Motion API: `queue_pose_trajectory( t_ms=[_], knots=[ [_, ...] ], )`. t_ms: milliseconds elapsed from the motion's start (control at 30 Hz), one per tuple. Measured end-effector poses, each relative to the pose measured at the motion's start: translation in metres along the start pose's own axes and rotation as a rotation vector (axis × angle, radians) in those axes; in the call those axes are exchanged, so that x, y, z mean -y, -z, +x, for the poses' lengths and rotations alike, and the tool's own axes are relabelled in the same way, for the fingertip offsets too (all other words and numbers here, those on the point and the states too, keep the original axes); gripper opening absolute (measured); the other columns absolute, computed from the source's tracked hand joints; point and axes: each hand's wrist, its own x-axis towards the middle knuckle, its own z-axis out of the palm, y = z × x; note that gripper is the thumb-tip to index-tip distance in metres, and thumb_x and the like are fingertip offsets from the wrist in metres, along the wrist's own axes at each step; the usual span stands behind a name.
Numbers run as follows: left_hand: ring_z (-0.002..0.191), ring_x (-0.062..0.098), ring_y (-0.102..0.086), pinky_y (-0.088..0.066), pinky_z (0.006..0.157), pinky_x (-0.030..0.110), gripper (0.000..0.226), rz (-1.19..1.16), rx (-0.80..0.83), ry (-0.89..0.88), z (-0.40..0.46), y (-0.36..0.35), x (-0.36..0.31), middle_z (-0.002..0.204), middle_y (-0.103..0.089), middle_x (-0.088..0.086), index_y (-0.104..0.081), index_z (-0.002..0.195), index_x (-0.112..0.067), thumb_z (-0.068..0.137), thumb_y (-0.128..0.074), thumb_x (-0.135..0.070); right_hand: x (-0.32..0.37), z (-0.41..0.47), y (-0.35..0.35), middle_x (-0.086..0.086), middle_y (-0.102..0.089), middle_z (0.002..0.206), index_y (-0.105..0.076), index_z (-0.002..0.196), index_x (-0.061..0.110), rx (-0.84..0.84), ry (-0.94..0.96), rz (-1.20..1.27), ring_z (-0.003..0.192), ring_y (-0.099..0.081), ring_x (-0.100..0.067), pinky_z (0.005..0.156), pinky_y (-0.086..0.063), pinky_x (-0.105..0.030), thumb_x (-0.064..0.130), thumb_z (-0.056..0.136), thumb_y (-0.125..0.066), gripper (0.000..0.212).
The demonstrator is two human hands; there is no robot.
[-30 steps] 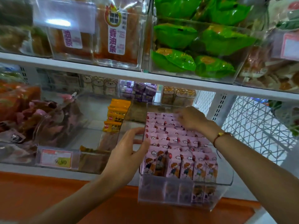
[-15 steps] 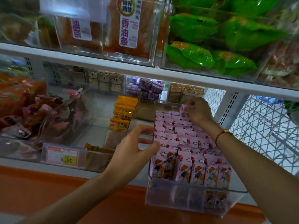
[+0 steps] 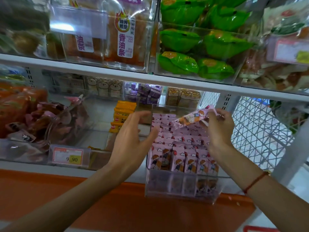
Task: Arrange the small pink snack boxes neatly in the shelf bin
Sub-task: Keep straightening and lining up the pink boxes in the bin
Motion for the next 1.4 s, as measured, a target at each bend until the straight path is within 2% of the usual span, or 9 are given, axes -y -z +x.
queue_pose_trajectory(
  t_ms=[133, 333, 467, 700, 800, 1067, 1233, 1333, 1400],
  knots=[
    [0.108, -0.008, -0.046, -0.045, 0.088, 0.019, 0.059, 0.074, 0.104, -0.182, -0.008, -0.008, -0.023, 0.118, -0.046, -0.025, -0.039, 0.128, -0.04, 0.076, -0.054, -0.065, 0.012, -0.04, 0.024, -0.004, -0.064, 0.095, -0.055, 0.113, 0.011, 0.204, -0.074, 0.008, 0.081, -0.065, -0.008, 0.062, -0.053, -0.015, 0.018, 0.096, -0.054, 0.019],
    [0.097, 0.002, -0.056, -0.056, 0.078, 0.031, 0.054, 0.187, 0.198, -0.291, -0.013, -0.018, -0.03, 0.11, -0.05, -0.02, -0.053, 0.123, -0.029, 0.075, -0.068, -0.05, 0.025, -0.064, 0.03, 0.001, -0.068, 0.085, -0.058, 0.11, 0.013, 0.284, -0.12, 0.002, 0.072, -0.068, -0.005, 0.074, -0.057, -0.026, 0.02, 0.095, -0.056, 0.017],
    [0.094, 0.001, -0.054, -0.052, 0.077, 0.025, 0.054, 0.208, 0.161, -0.294, -0.01, -0.016, -0.027, 0.105, -0.055, -0.019, -0.061, 0.122, -0.027, 0.073, -0.069, -0.05, 0.025, -0.062, 0.035, -0.001, -0.069, 0.086, -0.061, 0.107, 0.01, 0.304, -0.193, 0.06, 0.079, -0.068, -0.011, 0.082, -0.056, -0.03, 0.021, 0.093, -0.057, 0.018],
    [0.096, -0.009, -0.059, -0.052, 0.084, 0.021, 0.043, 0.089, 0.134, -0.201, -0.011, -0.016, -0.026, 0.098, -0.06, -0.029, -0.053, 0.112, -0.04, 0.074, -0.071, -0.048, 0.03, -0.06, 0.04, 0.002, -0.065, 0.065, -0.058, 0.085, 0.012, 0.759, -0.291, 0.14, 0.077, -0.064, -0.013, 0.09, -0.051, -0.036, 0.026, 0.086, -0.056, 0.014],
    [0.101, -0.006, -0.055, -0.046, 0.087, 0.015, 0.04, 0.109, 0.124, -0.24, -0.013, -0.019, -0.028, 0.105, -0.057, -0.026, -0.051, 0.106, -0.037, 0.072, -0.073, -0.045, 0.027, -0.061, 0.038, -0.001, -0.069, 0.073, -0.057, 0.096, 0.011, 0.665, -0.222, 0.092, 0.088, -0.067, -0.018, 0.085, -0.055, -0.035, 0.015, 0.09, -0.057, 0.007],
    [0.099, 0.003, -0.06, -0.054, 0.084, 0.027, 0.043, 0.163, 0.135, -0.321, -0.012, -0.02, -0.029, 0.111, -0.063, -0.016, -0.058, 0.118, -0.026, 0.078, -0.075, -0.025, 0.022, -0.068, 0.038, -0.003, -0.072, 0.097, -0.063, 0.105, 0.017, 0.585, 0.002, -0.088, 0.094, -0.069, -0.015, 0.084, -0.057, -0.034, 0.041, 0.064, -0.071, 0.048],
    [0.095, -0.002, -0.065, -0.056, 0.076, 0.017, 0.036, -0.16, 0.271, -0.051, -0.011, -0.017, -0.035, 0.107, -0.067, -0.018, -0.058, 0.118, -0.034, 0.085, -0.069, -0.023, 0.026, -0.063, 0.042, 0.0, -0.071, 0.105, -0.063, 0.115, 0.018, 0.707, -0.046, -0.044, 0.098, -0.067, -0.012, 0.075, -0.056, -0.024, 0.035, 0.069, -0.067, 0.049],
    [0.08, 0.003, -0.071, -0.052, 0.063, 0.01, 0.021, -0.439, 0.439, 0.225, -0.011, -0.017, -0.042, 0.087, -0.075, -0.011, -0.063, 0.098, -0.035, 0.078, -0.067, -0.036, 0.027, -0.06, 0.043, 0.002, -0.074, 0.086, -0.068, 0.108, 0.015, 0.621, -0.129, -0.097, 0.077, -0.069, -0.008, 0.06, -0.051, -0.016, 0.032, 0.081, -0.065, 0.032],
    [0.079, 0.012, -0.073, -0.053, 0.063, 0.013, 0.029, -0.541, 0.526, 0.377, -0.011, -0.017, -0.045, 0.086, -0.076, -0.003, -0.068, 0.095, -0.027, 0.072, -0.064, -0.044, 0.026, -0.058, 0.044, 0.001, -0.073, 0.078, -0.072, 0.097, 0.014, 0.599, -0.228, -0.128, 0.069, -0.067, -0.008, 0.056, -0.049, -0.015, 0.034, 0.084, -0.065, 0.025]
  ],
)
